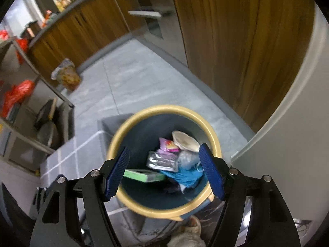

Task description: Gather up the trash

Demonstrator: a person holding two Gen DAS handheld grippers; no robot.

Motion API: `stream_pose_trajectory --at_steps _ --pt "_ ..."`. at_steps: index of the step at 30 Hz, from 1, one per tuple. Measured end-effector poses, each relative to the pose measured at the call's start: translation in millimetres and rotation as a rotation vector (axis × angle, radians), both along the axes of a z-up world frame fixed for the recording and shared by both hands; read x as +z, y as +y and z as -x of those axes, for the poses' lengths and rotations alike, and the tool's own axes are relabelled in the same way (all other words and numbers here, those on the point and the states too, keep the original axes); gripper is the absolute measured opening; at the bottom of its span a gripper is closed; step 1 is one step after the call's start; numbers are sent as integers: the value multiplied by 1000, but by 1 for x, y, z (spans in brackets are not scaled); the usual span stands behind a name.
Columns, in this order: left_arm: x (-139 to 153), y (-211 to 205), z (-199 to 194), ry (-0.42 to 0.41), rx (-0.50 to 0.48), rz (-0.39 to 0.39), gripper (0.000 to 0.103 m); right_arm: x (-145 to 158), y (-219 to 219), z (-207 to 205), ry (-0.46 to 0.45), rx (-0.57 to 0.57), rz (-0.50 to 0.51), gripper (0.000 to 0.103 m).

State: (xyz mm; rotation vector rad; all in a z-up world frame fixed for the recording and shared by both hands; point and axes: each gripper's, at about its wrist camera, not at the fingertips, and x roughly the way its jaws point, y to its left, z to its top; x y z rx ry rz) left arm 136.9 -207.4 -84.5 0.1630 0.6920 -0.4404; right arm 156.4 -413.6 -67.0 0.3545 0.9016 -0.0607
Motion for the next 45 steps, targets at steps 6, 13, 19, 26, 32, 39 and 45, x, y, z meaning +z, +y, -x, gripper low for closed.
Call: stream_pose_trajectory --at_steps 6,13,19,26,32,39,45 --pt "50 33 39 -81 16 17 97 49 26 72 -214 -11 75 93" --pt "87 73 81 -116 82 71 97 79 50 136 -402 -11 169 97" --pt "97 90 113 -141 128 77 97 90 73 178 -515 5 237 98" --pt "95 93 115 -153 163 95 97 93 87 191 -583 16 284 98" --pt "97 94 115 -185 178 79 97 93 91 188 -577 27 277 98" --pt "99 95 119 -201 162 79 97 93 91 188 -577 30 276 98" --pt "98 95 119 -199 160 81 97 94 92 188 -577 29 276 98"
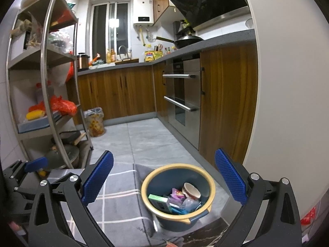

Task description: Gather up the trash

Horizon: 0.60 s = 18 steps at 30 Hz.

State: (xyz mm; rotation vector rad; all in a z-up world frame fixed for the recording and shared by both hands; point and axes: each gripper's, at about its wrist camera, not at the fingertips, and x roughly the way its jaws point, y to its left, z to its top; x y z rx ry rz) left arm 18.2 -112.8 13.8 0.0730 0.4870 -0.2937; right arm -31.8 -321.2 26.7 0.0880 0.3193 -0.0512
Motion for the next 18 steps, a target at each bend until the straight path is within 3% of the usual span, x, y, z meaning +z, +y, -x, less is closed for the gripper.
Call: stream_pose_trajectory --at_steps 18 --pt "0 0 0 1 -3 -1 97 1 0 0 2 -2 0 98"
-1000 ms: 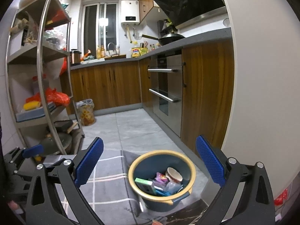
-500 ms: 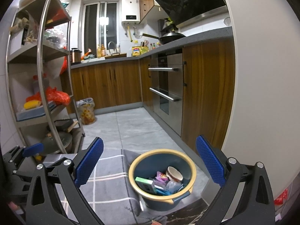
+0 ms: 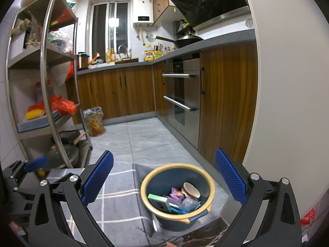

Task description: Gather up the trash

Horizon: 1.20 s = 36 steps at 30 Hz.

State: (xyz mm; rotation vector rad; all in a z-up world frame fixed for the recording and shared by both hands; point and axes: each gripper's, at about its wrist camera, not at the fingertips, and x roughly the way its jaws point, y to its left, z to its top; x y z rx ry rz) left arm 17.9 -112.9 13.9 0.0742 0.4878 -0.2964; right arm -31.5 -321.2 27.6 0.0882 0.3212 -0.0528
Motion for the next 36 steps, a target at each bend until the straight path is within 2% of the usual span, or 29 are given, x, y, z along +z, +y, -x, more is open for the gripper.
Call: stream_pose_trajectory --at_steps 21,36 --pt "-1 -4 2 -5 -4 -1 97 2 1 -1 2 0 2 98" --pt "3 -1 10 -41 -51 17 97 3 0 -1 3 1 0 98"
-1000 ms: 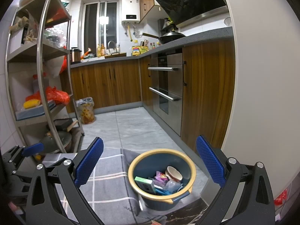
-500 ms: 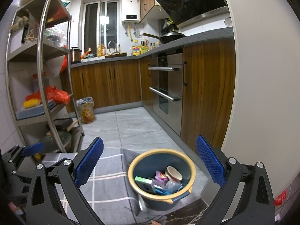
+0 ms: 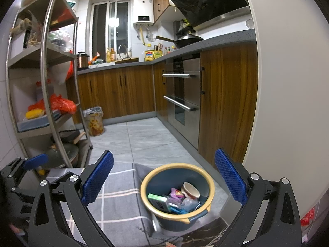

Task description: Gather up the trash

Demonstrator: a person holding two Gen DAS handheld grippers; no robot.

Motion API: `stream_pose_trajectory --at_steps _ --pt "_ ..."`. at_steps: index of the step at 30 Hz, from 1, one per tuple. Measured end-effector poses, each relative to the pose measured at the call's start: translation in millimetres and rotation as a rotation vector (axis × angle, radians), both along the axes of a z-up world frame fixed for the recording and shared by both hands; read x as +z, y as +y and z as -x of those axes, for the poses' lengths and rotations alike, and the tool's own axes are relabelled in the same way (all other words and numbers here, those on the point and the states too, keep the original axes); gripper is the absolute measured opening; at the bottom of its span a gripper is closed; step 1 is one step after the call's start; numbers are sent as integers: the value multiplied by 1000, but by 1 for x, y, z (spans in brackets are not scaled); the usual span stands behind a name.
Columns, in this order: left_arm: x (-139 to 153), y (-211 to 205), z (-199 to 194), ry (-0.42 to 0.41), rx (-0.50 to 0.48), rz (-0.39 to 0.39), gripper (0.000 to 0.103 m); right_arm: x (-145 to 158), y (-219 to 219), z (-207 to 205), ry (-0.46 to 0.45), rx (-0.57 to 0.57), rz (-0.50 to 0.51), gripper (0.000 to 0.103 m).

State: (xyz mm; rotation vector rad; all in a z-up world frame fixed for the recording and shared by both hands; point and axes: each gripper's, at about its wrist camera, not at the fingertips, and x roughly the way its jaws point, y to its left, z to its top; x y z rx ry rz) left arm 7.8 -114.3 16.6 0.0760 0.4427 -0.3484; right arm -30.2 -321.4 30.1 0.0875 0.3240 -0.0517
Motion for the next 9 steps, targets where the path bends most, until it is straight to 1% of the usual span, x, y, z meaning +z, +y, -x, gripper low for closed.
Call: stream_pose_trajectory --at_steps 9 --pt "2 4 -3 17 33 7 97 0 2 1 3 2 -2 98"
